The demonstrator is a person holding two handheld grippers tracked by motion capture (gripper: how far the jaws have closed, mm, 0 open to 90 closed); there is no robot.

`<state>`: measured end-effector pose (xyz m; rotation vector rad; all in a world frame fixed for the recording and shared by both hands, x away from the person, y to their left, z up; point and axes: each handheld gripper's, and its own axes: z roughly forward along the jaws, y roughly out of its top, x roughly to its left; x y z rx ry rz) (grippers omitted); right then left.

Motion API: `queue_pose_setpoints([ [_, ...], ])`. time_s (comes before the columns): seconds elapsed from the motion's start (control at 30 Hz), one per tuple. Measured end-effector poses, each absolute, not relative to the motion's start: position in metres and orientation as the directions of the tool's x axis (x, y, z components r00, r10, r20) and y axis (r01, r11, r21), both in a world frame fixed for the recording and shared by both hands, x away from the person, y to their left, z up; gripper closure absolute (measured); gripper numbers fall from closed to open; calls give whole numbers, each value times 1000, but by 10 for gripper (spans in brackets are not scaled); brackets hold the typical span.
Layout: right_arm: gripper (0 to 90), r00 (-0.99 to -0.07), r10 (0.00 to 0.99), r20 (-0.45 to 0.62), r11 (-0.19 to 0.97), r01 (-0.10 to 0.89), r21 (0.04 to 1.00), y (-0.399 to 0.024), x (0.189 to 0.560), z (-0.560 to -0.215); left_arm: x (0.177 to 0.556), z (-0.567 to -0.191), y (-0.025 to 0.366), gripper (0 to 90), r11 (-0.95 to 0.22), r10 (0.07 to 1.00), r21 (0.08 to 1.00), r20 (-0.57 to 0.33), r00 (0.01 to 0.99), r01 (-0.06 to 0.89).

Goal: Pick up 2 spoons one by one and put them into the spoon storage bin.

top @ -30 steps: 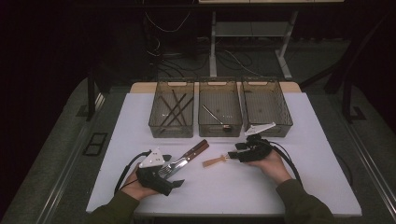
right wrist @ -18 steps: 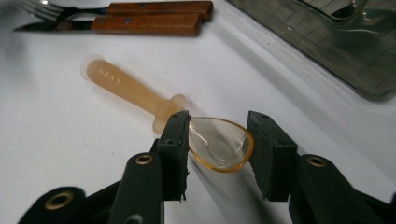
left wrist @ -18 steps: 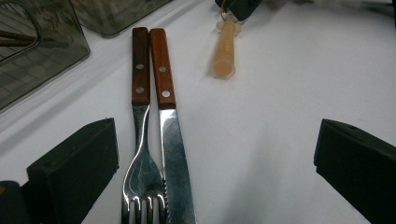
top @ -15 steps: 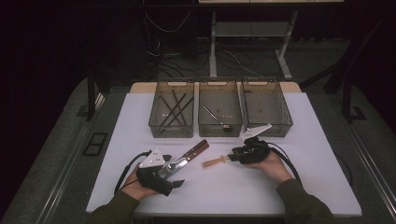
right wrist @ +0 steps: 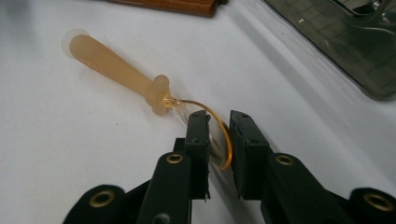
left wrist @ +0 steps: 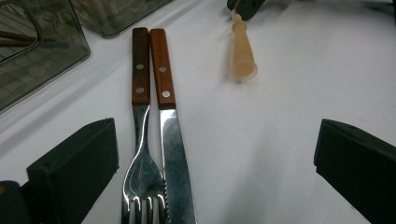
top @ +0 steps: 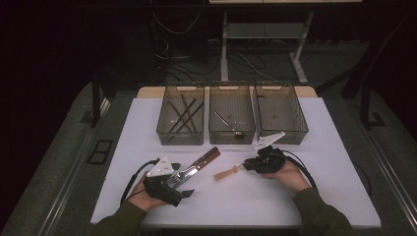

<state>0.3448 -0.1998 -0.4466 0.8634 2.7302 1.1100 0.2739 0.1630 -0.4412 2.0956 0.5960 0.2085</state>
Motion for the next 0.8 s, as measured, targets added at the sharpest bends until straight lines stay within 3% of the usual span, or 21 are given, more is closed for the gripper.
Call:
queue_pose_setpoints([
  [0.8, 837, -850, 513, 117, 602, 454, 657, -201, 342, -443, 273, -441, 163, 0, -463, 489, 822, -73, 869, 330],
])
